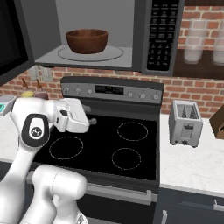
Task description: Open the microwave, place the bowl with waffle inside the microwave, then close the microwave door and turn it on.
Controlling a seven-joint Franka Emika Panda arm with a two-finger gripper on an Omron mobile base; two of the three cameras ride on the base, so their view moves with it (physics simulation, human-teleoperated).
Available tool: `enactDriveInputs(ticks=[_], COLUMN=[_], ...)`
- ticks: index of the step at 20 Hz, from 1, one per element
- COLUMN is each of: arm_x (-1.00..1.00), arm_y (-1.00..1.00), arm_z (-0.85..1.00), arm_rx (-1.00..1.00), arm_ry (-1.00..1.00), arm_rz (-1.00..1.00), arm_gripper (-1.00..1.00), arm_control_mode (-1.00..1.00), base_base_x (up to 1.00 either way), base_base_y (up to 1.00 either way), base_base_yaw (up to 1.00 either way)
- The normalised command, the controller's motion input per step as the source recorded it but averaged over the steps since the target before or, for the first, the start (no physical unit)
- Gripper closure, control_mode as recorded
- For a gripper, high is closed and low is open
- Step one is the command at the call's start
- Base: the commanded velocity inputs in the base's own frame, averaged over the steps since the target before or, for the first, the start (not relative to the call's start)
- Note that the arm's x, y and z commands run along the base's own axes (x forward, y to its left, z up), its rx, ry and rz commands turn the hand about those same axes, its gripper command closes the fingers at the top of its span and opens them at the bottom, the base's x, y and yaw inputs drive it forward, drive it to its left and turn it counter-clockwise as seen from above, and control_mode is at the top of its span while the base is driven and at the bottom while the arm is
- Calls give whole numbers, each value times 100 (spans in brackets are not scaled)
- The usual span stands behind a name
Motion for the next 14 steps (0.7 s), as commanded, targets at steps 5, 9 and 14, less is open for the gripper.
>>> enactDriveInputs(ticks=[5, 9, 14], arm_x=[37, 34, 19], arm_y=[34, 22, 20], arm_z=[-20, -21, -8], arm_rx=[-3, -1, 0], arm_ry=[-7, -4, -15], arm_rz=[-1, -1, 0], arm_gripper=[100, 100, 100], arm_control_mode=[-100, -100, -100], base_base_x=[0, 0, 0], base_base_y=[0, 0, 0], base_base_yaw=[0, 0, 0])
